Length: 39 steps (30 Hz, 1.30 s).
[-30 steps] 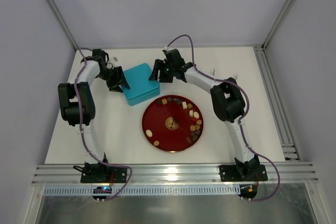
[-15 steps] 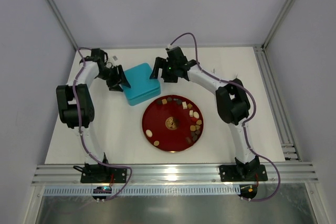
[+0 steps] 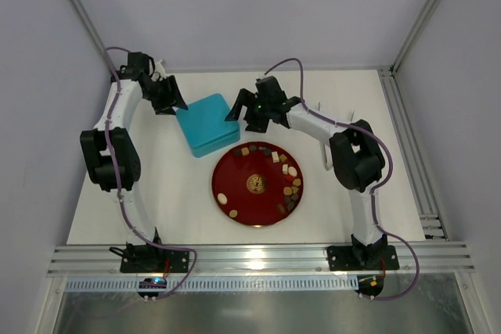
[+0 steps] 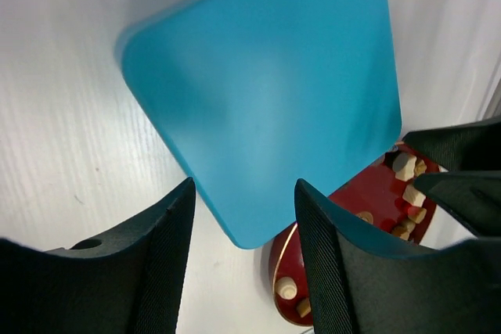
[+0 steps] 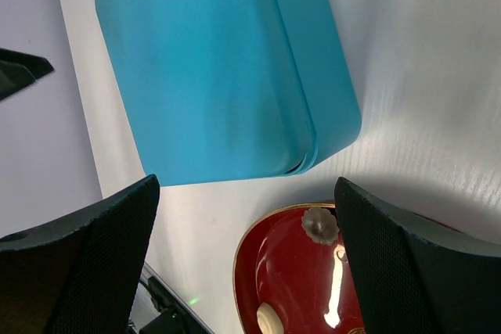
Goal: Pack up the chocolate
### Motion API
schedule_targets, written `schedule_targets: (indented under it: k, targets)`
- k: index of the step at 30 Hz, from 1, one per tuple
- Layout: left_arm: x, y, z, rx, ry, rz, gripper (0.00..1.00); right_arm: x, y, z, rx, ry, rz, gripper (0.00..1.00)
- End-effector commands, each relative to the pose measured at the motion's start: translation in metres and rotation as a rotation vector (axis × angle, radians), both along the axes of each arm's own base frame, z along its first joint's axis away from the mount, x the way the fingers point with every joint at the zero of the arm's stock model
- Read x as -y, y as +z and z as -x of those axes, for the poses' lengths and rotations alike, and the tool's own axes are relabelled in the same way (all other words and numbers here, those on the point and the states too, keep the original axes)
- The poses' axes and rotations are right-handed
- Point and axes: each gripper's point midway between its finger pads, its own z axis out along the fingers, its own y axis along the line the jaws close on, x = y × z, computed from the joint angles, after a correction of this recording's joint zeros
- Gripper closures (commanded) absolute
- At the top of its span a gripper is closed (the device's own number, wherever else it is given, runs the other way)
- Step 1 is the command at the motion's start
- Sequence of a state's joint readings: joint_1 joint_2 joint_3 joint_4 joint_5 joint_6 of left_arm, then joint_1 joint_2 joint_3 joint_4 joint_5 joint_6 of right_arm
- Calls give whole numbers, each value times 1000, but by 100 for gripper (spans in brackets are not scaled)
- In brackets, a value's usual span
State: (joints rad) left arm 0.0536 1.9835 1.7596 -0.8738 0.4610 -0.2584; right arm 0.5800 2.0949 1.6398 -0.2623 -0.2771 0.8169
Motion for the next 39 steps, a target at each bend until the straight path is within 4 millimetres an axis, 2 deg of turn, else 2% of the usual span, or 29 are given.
schedule_targets:
  k: [1, 2, 3, 5, 9, 11, 12, 13, 16, 19, 20, 26, 39]
  targets:
    - [-23, 21, -28, 96, 61, -111, 47, -9, 47, -1, 67, -11, -119, 8]
    - [-26, 29, -40, 138, 65, -118, 47, -10, 47, -1, 63, -14, -124, 7]
    - [-29, 24, -48, 153, 75, -138, 47, -11, 47, 0, 61, -17, -130, 7]
    - [-35, 26, -61, 183, 92, -145, 47, -13, 46, 1, 53, -18, -142, 7]
    - [-32, 22, -90, 260, 93, -96, 47, -15, 38, 5, 23, -28, -151, 7]
    - [-26, 9, -98, 257, 83, -51, 47, -18, 38, 6, 15, -27, -161, 7]
    - [-25, 9, -106, 284, 83, -43, 47, -19, 38, 7, 12, -24, -162, 7]
    - [-22, -1, -108, 275, 79, -27, 47, -21, 37, 8, 11, -22, -160, 7]
    - [-19, -10, -116, 304, 77, 2, 47, -24, 39, 10, 17, -15, -156, 7]
    - [-14, -9, -125, 343, 71, 42, 47, -27, 35, 11, 1, -14, -160, 7]
    - [-11, -16, -126, 330, 62, 63, 47, -27, 33, 12, -3, -15, -157, 7]
    - [0, -28, -132, 309, 52, 140, 48, -29, 23, 13, -24, -23, -160, 7]
    - [3, -35, -123, 294, 45, 152, 48, -33, -2, 13, -89, -35, -150, 7]
